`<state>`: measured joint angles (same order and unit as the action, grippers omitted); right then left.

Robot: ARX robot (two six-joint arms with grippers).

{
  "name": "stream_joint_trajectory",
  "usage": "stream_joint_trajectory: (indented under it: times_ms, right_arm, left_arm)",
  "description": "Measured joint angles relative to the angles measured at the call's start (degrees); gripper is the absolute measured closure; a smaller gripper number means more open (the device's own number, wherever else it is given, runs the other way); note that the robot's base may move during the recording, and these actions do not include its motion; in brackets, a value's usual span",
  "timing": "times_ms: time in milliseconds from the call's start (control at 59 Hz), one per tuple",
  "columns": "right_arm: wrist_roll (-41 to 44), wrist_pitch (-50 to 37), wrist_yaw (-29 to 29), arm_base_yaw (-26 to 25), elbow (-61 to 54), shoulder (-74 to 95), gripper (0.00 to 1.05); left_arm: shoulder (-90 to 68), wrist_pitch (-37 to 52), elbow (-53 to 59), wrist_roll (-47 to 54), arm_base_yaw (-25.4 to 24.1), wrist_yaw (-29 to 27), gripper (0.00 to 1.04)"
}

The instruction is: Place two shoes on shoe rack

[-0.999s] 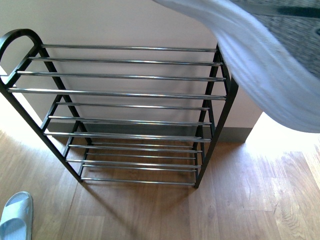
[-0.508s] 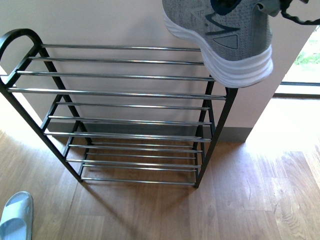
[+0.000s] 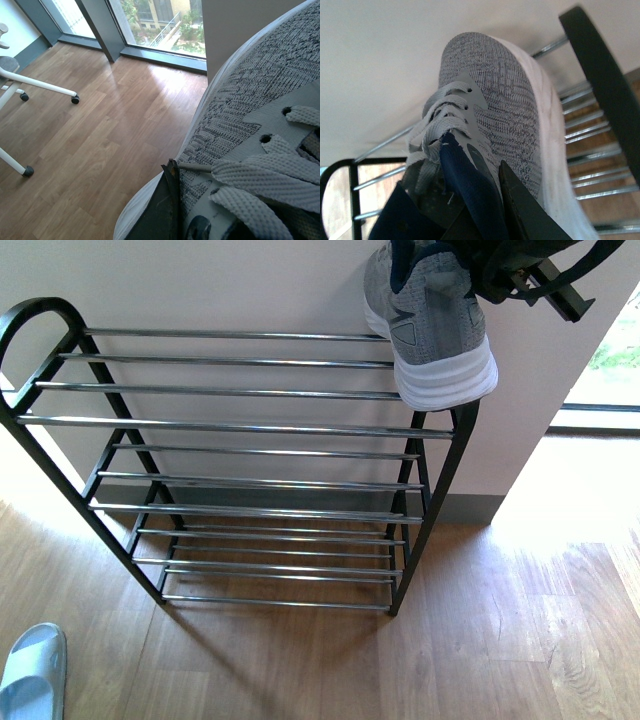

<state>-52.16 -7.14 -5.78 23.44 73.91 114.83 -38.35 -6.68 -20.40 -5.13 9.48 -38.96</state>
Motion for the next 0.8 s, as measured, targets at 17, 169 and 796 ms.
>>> stream_joint_trajectory:
  times_ms: [17,169,796]
  right_arm:
    - [-0.5,0.3,0.0,0.2,0.0,0.0,1.03]
    - [-1.3,0.8,-0.5,0.4,1.7,1.8,1.03]
    - [-14.7,7.8,-5.2,-4.7,2.8,2.8,1.03]
  left_arm:
    - [0.0,0.0,0.0,0.0,0.0,0.0,1.03]
    - [0.0,0.0,0.0,0.0,0.0,0.0,1.03]
    - [0.0,0.0,0.0,0.0,0.0,0.1,1.03]
